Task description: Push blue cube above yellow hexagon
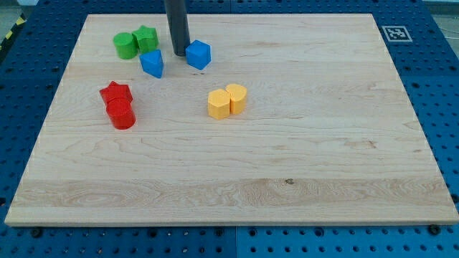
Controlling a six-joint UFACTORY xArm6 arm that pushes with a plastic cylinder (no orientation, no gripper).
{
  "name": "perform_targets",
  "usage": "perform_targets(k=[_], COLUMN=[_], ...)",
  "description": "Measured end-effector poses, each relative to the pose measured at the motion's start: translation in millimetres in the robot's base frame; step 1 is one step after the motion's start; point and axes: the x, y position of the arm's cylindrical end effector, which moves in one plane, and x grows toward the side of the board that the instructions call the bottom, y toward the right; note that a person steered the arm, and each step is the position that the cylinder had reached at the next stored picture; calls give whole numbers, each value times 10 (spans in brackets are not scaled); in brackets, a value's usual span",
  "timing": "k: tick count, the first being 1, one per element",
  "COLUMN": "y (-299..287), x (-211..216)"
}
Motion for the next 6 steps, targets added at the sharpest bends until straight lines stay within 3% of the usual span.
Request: perform_targets(k=[4,6], y=[-7,-272], x=[367,763])
